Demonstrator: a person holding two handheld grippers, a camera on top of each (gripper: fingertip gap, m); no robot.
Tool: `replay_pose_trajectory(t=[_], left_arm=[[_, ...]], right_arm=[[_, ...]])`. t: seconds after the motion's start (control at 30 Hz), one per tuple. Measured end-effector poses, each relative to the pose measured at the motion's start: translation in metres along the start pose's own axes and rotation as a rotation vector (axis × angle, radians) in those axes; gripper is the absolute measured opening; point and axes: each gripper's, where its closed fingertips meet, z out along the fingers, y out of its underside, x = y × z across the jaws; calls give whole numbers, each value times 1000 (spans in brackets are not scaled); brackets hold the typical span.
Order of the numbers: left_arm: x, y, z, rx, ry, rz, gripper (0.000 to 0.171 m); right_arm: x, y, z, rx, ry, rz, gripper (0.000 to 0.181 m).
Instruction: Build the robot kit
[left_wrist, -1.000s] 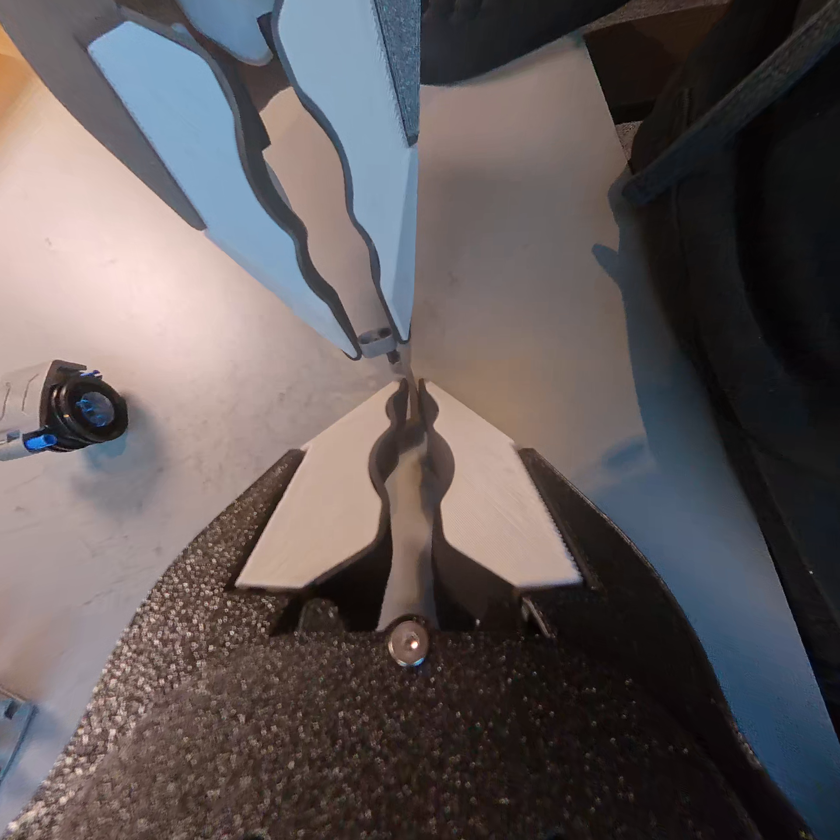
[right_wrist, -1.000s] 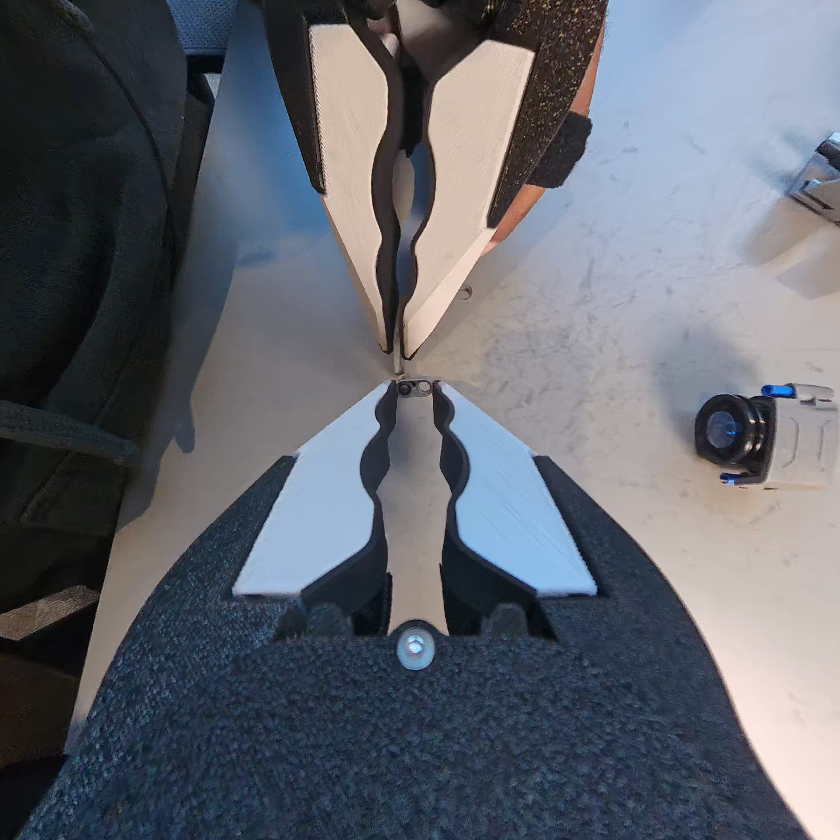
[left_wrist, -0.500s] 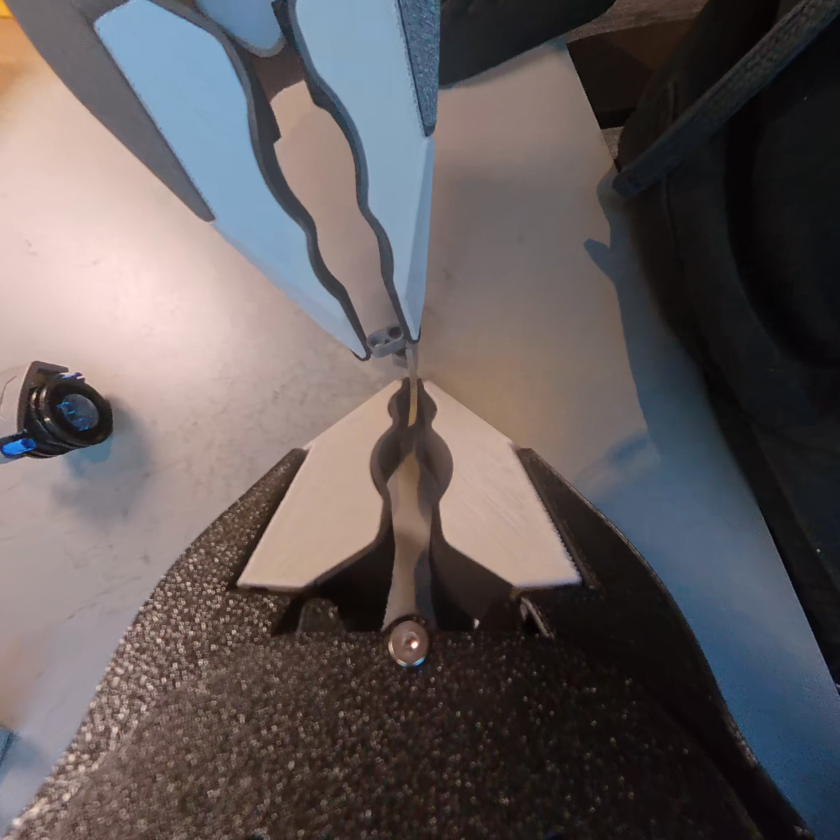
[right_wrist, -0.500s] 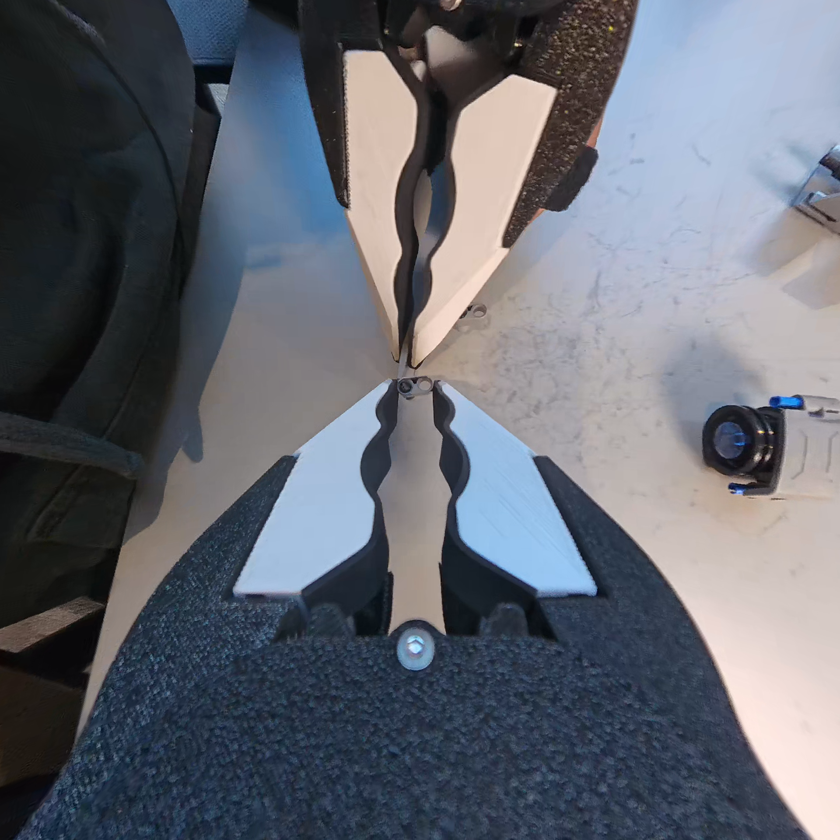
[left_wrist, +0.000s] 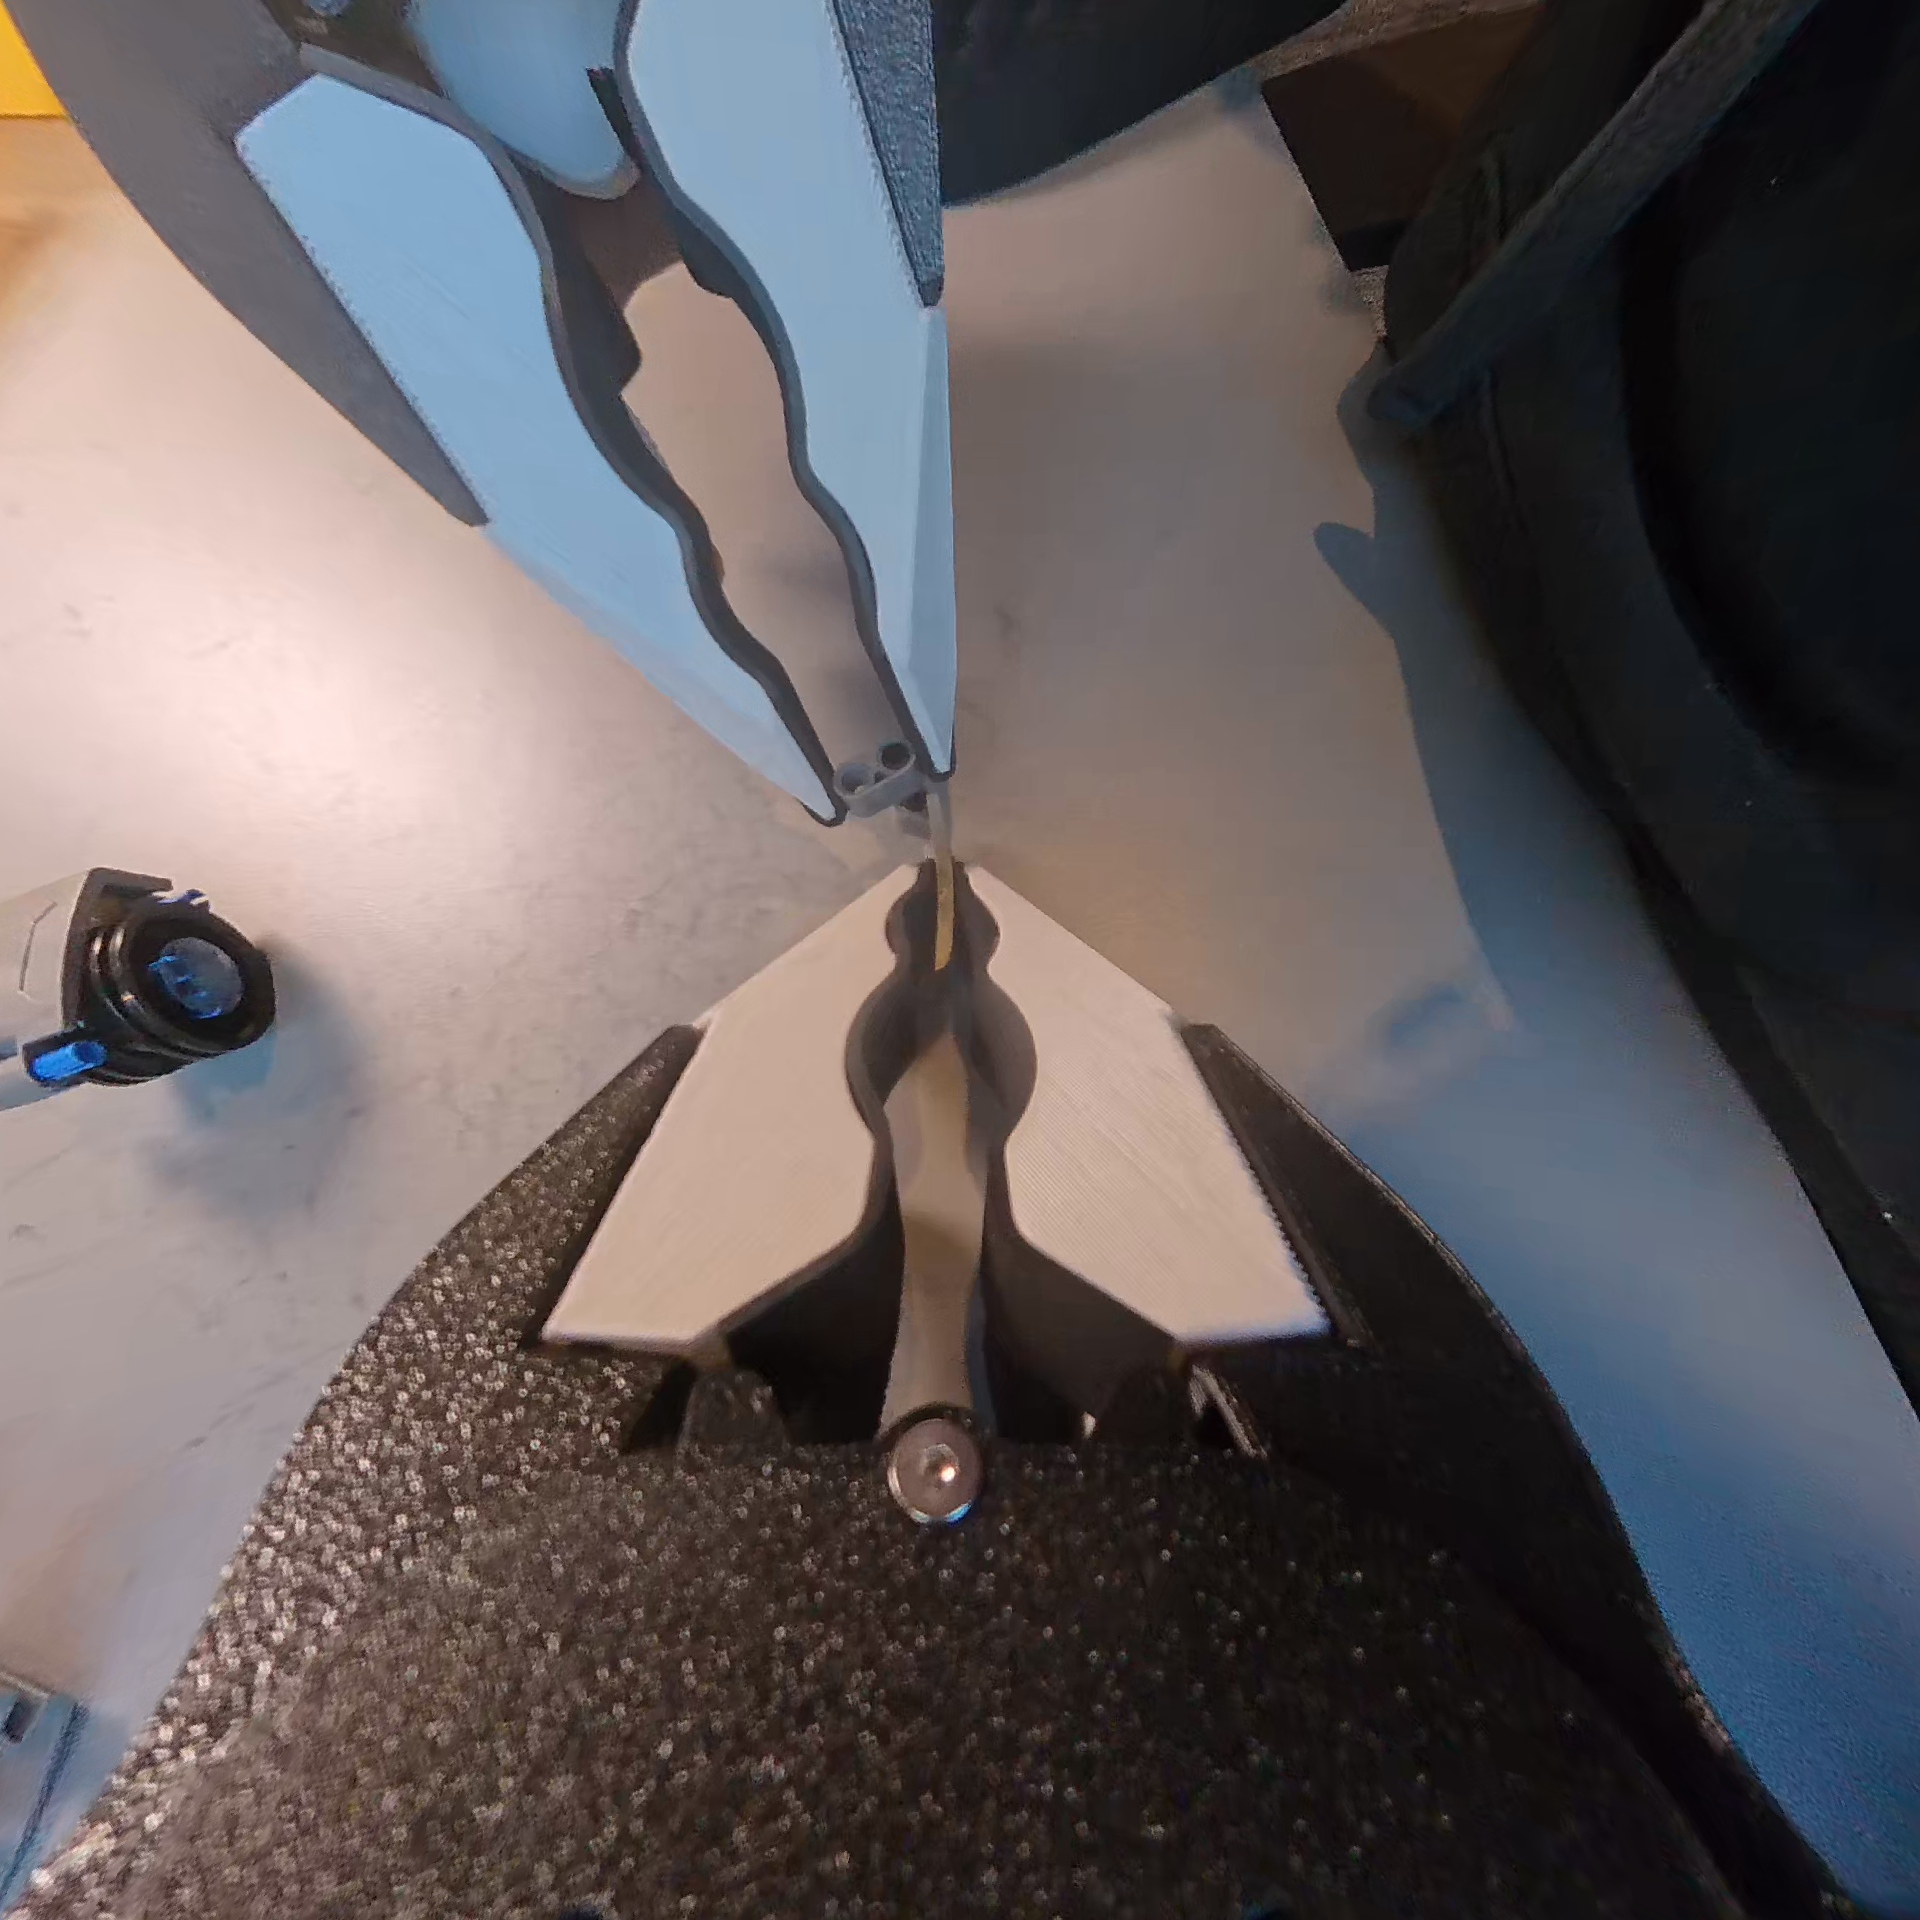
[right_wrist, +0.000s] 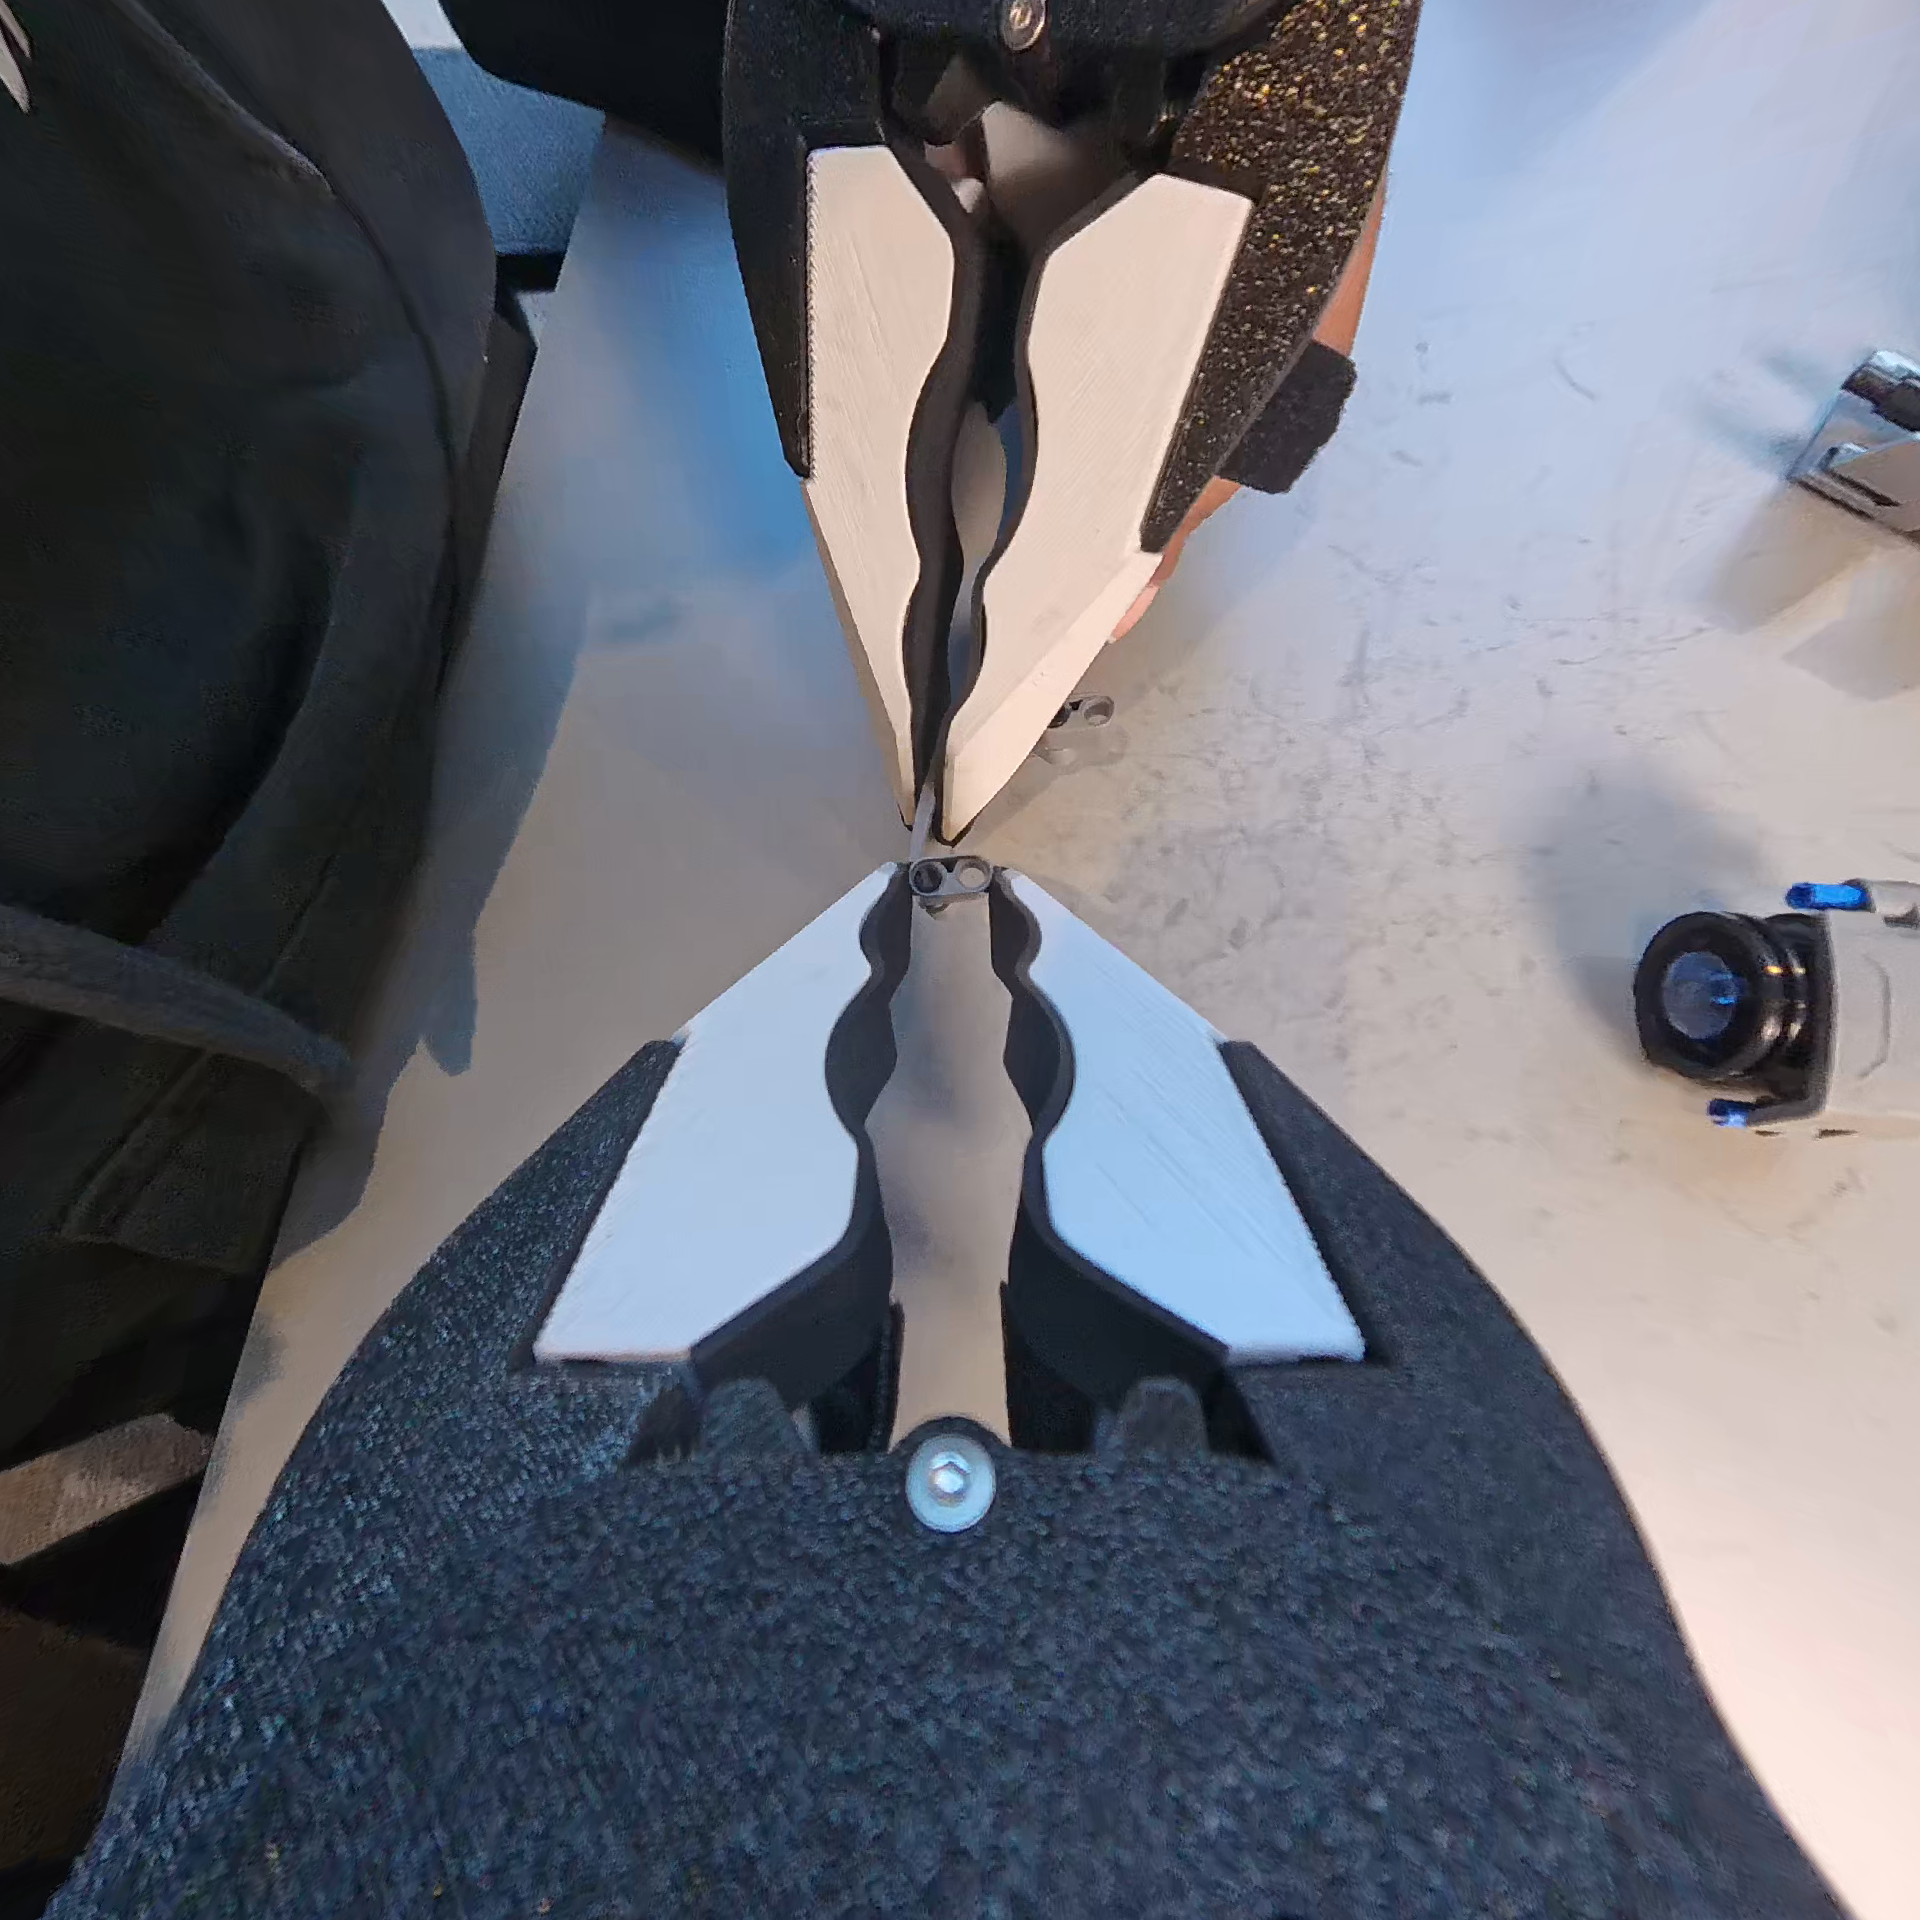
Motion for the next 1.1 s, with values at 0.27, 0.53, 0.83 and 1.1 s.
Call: replay_pose_trajectory(t=[0.27, 0.53, 0.83, 1.1], left_arm=[[0, 0, 0, -1, 1, -24, 2], [0, 0, -1, -1, 11, -42, 2], [0, 0, -1, 0, 5, -19, 1], [0, 1, -1, -1, 6, -40, 2]], right_arm=[[2, 0, -1, 102, 162, 45, 13], [3, 3, -1, 114, 194, 62, 13], [1, 5, 7, -168, 23, -211, 13], [1, 5, 8, -106, 106, 31, 12]])
